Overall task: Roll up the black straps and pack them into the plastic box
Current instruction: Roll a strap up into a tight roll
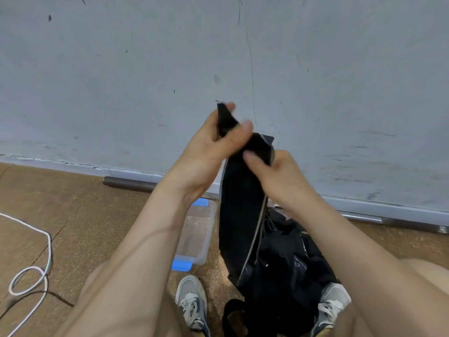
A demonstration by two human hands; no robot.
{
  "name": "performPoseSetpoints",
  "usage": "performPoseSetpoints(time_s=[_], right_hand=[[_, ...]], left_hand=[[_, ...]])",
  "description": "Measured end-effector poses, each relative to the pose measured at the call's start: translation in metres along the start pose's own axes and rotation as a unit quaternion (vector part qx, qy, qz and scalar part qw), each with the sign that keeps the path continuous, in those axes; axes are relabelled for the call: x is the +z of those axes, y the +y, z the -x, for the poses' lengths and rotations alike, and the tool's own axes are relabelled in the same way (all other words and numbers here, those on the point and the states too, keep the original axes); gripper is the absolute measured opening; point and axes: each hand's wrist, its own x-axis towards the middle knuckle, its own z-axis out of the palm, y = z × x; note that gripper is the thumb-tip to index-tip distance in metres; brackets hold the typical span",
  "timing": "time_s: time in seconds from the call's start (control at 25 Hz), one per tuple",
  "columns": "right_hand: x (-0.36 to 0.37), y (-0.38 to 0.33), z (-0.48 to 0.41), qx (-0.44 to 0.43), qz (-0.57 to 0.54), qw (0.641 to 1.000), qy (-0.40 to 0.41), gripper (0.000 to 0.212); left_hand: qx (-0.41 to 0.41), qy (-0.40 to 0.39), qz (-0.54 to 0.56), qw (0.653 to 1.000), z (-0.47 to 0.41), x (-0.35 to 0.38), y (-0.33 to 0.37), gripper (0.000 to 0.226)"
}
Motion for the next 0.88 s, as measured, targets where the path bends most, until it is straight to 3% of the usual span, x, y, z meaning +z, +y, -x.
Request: performPoseSetpoints(time_s=[0.08,0.2,0.24,0.36,0.44,0.68,0.76,0.88], right_hand=[[-0.012,-0.007,-0.006,0.045,-0.103,0.993,0.028,0.019],[-0.022,-0.008,-0.014,0.167,-0.215,0.961,0.048,0.018],[-0.025,-0.006,-0.017,0.207,-0.248,0.944,0.064,0.020],[-0.039,0.002,-0.027,0.272,-0.352,0.887,0.126,0.023],[-0.049,0.008,-0.034,0.289,-0.372,0.869,0.153,0.022],[-0.047,0.011,-0.040,0.316,-0.401,0.852,0.112,0.030],[-0.043,0.010,-0.041,0.318,-0.423,0.843,0.100,0.027],[-0.041,0.006,-0.038,0.315,-0.468,0.820,0.093,0.026]], left_hand=[[-0.021,-0.021,-0.114,0.993,-0.001,-0.006,-0.013,0.066],[-0.114,0.050,-0.137,0.983,0.000,-0.006,-0.030,0.054],[-0.147,0.037,-0.130,0.980,0.003,-0.008,-0.035,0.049],[-0.224,-0.107,-0.205,0.947,0.021,-0.008,-0.057,0.046],[-0.245,-0.136,-0.279,0.919,0.034,-0.002,-0.091,0.046],[-0.274,-0.097,-0.260,0.921,0.044,-0.005,-0.165,0.114],[-0.263,-0.060,-0.245,0.931,0.040,-0.001,-0.171,0.125],[-0.208,-0.032,-0.309,0.927,0.029,0.011,-0.180,0.128]])
